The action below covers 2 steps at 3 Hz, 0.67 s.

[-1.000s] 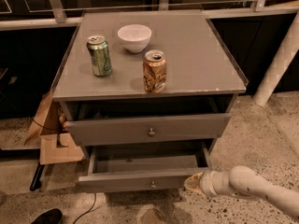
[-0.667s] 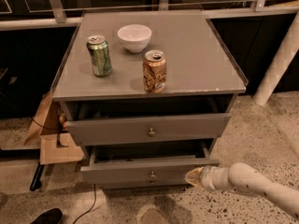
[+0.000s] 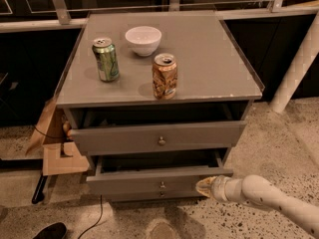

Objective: Close middle drawer

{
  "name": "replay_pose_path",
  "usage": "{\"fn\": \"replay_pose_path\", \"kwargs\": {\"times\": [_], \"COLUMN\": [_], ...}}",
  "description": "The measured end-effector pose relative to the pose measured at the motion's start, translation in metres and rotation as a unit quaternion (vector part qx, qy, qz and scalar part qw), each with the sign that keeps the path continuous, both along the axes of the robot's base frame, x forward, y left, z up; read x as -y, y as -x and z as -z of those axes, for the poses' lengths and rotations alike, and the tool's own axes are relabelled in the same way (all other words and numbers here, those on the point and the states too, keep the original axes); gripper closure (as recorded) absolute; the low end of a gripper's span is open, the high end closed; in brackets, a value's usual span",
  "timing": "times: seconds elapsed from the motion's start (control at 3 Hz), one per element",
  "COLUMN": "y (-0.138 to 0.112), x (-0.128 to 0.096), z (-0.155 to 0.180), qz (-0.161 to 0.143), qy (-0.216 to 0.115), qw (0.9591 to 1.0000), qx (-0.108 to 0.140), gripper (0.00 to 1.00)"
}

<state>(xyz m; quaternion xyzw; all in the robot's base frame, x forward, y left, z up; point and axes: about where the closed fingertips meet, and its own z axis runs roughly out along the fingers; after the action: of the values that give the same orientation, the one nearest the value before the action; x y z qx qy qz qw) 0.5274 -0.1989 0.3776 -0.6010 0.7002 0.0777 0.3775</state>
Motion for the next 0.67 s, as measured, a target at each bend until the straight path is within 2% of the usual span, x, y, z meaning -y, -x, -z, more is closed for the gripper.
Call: {"fn": "replay_pose_path", "kwargs": {"times": [0.67], "y": [-0.031], "x": [-0.003], "z": [0.007], "qz": [-0.001], "qy": [-0.003], "qw": [0.9985], "qx": [0.055], "gripper": [1.0]}}
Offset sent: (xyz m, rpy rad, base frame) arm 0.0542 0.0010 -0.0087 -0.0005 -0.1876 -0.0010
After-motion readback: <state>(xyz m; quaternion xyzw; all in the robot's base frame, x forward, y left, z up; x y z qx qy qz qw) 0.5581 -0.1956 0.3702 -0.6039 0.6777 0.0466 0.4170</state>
